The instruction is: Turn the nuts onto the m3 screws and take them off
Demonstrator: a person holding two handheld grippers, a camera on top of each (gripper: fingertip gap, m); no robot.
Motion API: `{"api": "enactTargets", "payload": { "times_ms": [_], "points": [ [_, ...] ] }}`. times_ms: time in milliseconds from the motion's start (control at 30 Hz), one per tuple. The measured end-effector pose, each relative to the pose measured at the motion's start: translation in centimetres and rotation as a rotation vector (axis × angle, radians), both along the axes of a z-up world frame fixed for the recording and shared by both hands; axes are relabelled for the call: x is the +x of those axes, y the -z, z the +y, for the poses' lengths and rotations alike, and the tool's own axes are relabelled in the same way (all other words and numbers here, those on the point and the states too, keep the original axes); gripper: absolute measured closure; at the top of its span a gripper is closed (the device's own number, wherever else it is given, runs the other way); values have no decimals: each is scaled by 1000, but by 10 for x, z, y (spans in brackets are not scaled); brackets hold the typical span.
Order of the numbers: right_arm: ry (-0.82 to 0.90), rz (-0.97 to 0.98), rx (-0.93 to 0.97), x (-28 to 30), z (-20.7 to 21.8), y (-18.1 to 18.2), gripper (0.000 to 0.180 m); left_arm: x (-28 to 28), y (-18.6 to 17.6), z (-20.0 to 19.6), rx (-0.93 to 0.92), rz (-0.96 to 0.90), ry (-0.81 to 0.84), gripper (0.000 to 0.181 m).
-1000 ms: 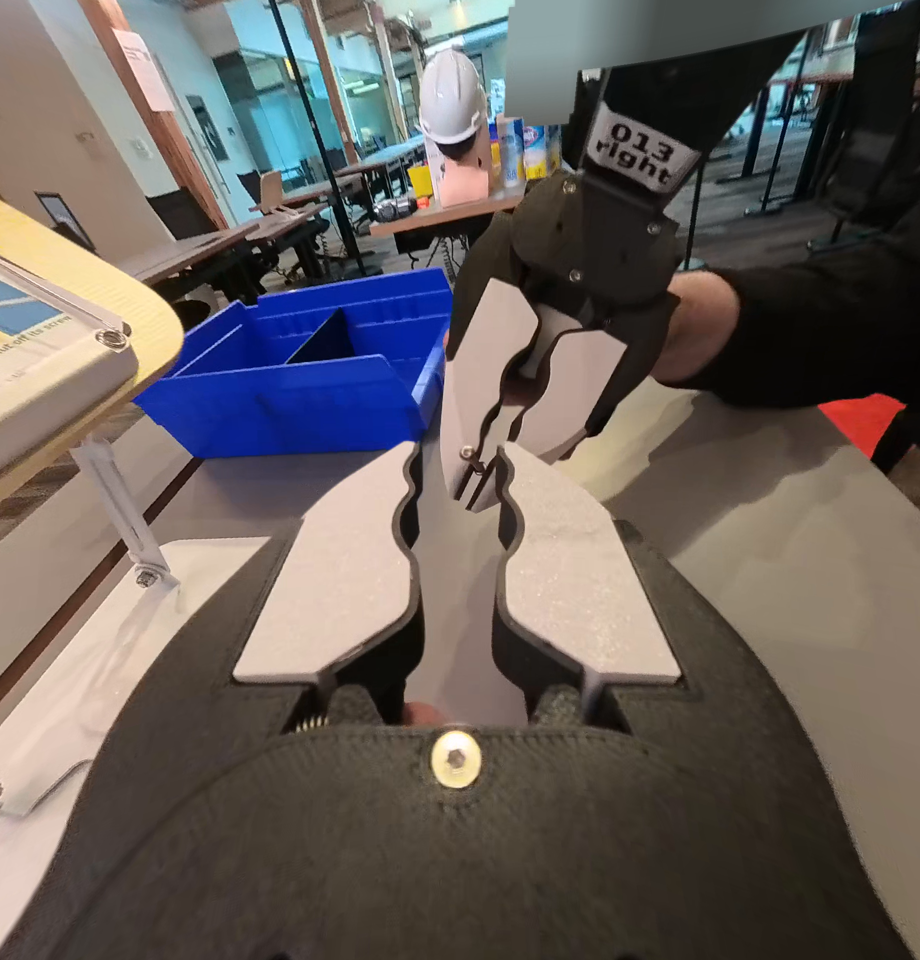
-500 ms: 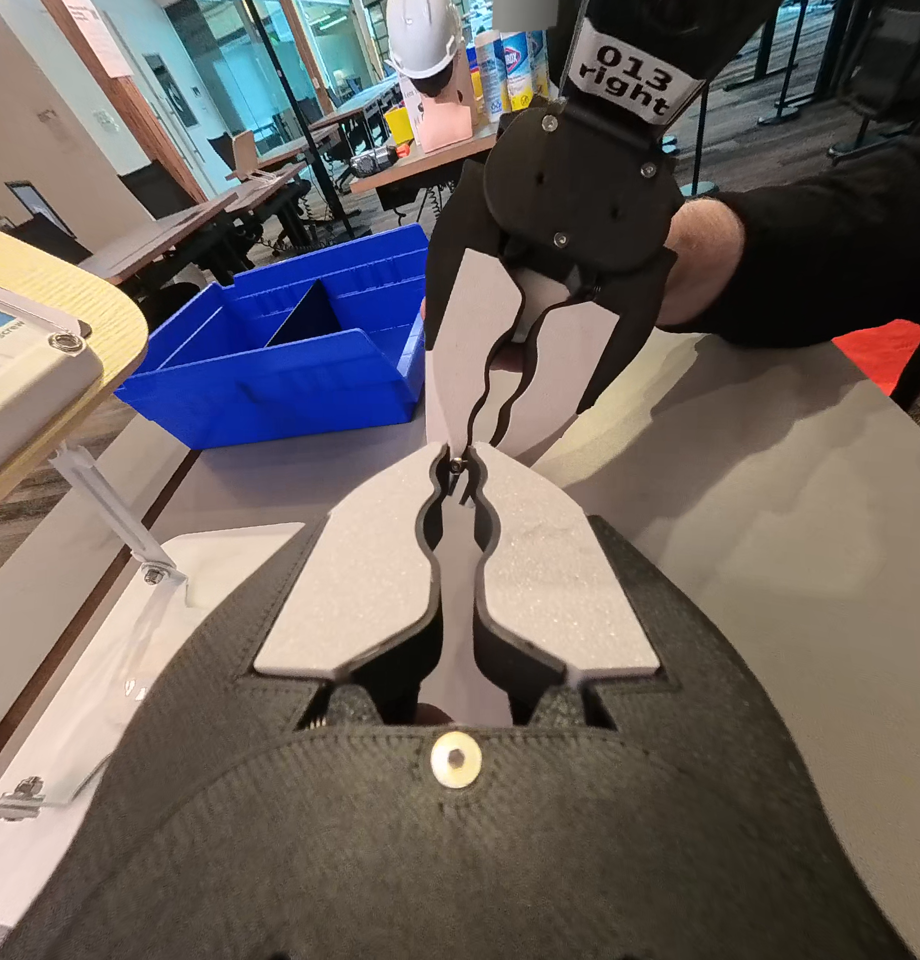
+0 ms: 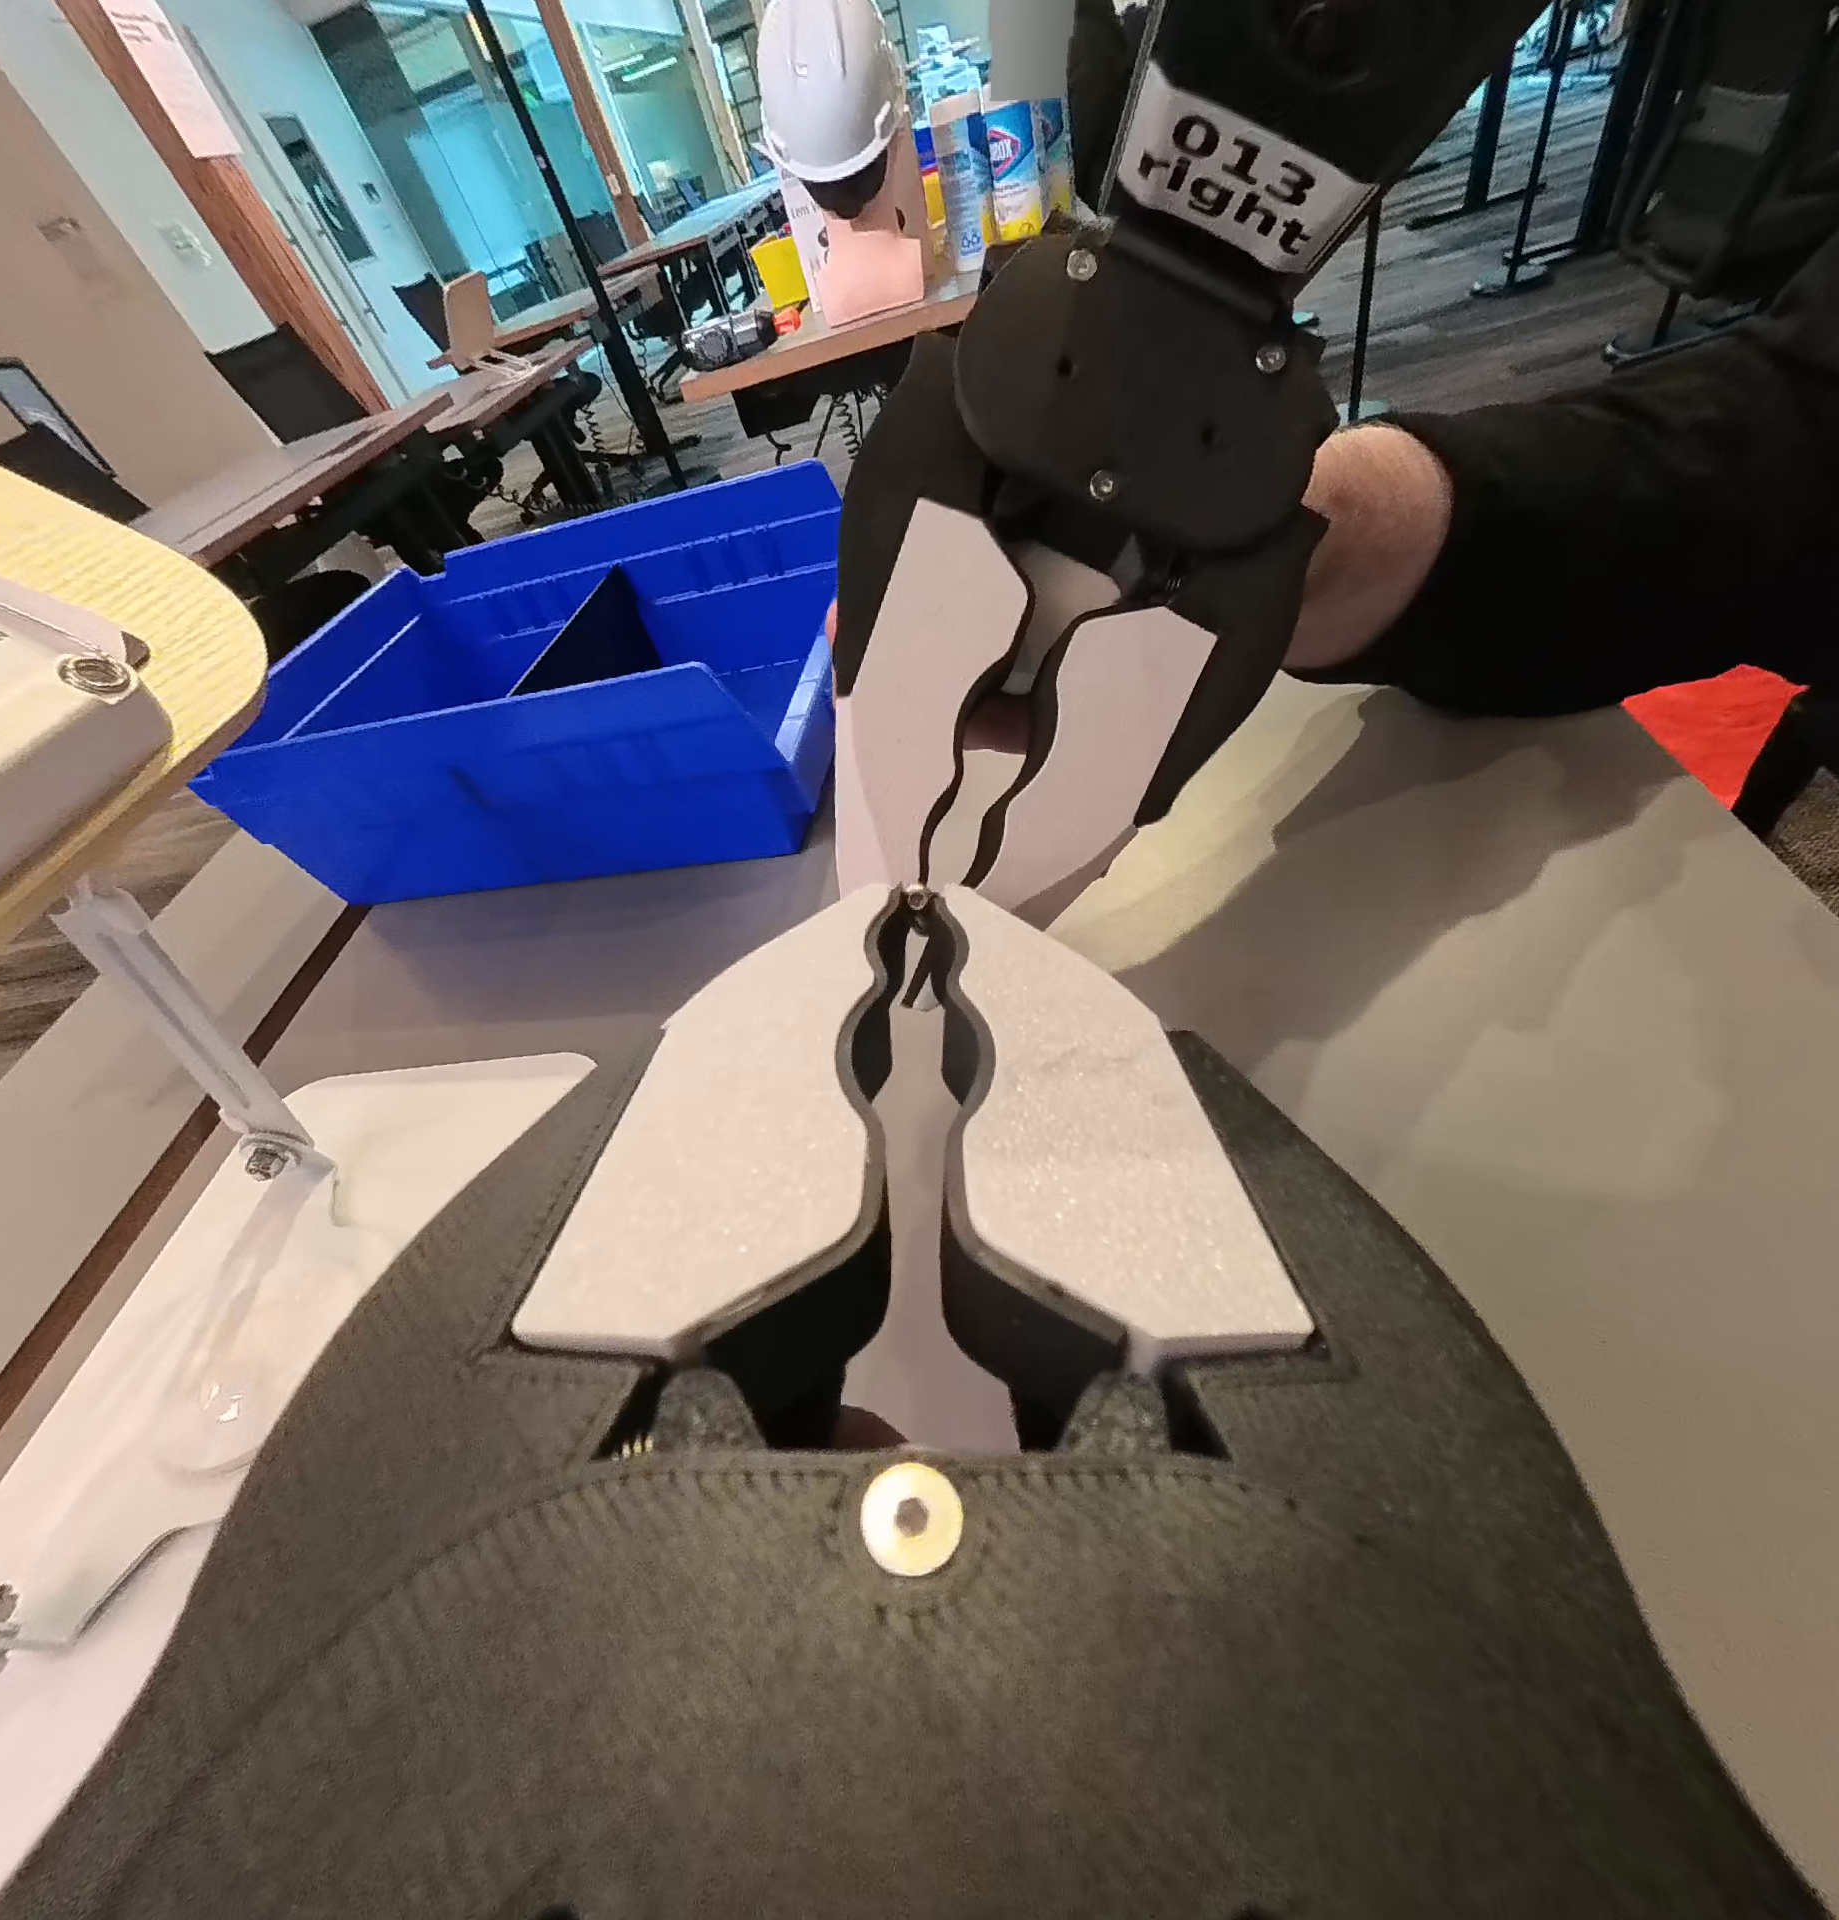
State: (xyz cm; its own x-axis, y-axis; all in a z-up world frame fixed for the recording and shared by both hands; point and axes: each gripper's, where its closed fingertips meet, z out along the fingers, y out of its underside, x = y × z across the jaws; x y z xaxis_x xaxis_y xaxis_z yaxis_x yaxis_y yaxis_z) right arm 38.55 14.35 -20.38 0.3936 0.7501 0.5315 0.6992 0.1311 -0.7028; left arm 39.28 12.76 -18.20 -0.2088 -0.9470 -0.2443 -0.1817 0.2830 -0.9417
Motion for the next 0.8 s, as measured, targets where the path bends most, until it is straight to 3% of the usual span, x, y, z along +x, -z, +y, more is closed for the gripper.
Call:
{"api": "enactTargets", "payload": {
  "times_ms": [800],
  "points": [
    [-16, 54, 9, -1, -1, -6, 175, -1, -12, -3, -136, -92, 45, 178]
  ]
}}
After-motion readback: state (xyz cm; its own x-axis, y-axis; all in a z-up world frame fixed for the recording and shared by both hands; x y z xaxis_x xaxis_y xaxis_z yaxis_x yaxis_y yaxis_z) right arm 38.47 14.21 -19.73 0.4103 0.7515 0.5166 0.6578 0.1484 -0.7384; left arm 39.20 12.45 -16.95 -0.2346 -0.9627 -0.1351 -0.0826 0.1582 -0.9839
